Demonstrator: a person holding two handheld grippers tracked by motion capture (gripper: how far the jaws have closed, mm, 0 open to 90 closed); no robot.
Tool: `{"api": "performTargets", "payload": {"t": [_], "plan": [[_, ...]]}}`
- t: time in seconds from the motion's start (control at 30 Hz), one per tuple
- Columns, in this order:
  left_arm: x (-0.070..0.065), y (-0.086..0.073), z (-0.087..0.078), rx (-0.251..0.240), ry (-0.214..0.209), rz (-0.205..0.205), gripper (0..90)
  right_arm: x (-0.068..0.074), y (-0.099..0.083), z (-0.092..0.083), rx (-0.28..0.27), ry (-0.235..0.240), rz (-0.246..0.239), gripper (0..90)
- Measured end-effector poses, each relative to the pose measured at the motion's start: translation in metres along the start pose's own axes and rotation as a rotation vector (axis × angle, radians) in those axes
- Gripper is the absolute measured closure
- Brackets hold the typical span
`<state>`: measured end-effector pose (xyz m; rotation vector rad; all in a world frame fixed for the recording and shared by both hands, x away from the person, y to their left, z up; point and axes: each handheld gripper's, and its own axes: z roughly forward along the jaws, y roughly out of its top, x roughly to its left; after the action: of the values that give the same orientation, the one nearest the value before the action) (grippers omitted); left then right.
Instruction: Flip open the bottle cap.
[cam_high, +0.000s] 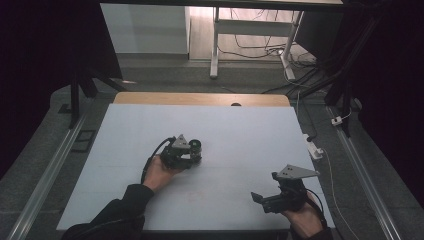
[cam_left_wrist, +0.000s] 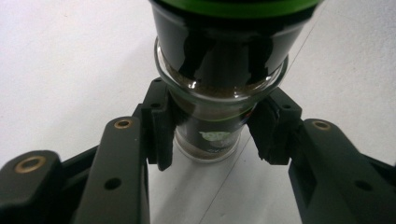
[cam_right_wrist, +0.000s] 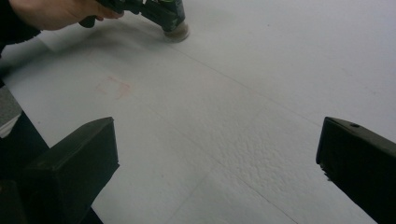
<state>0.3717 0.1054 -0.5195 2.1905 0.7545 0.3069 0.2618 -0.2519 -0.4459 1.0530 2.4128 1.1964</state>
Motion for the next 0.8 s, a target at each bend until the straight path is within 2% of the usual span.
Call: {"api": "performTargets", "payload": {"t": [0.63, 0.8], "plan": [[-0.001, 0.000, 0.000, 0.003, 0.005, -0.005, 53.6, 0.015, 0.032, 0.029, -0.038, 0.060, -0.037, 0.0], [-0.001, 0.001, 0.000, 0.006, 0.007, -0.009, 53.6, 0.021, 0.039, 0.039, -0.033, 0.078, -0.089, 0.0]]}}
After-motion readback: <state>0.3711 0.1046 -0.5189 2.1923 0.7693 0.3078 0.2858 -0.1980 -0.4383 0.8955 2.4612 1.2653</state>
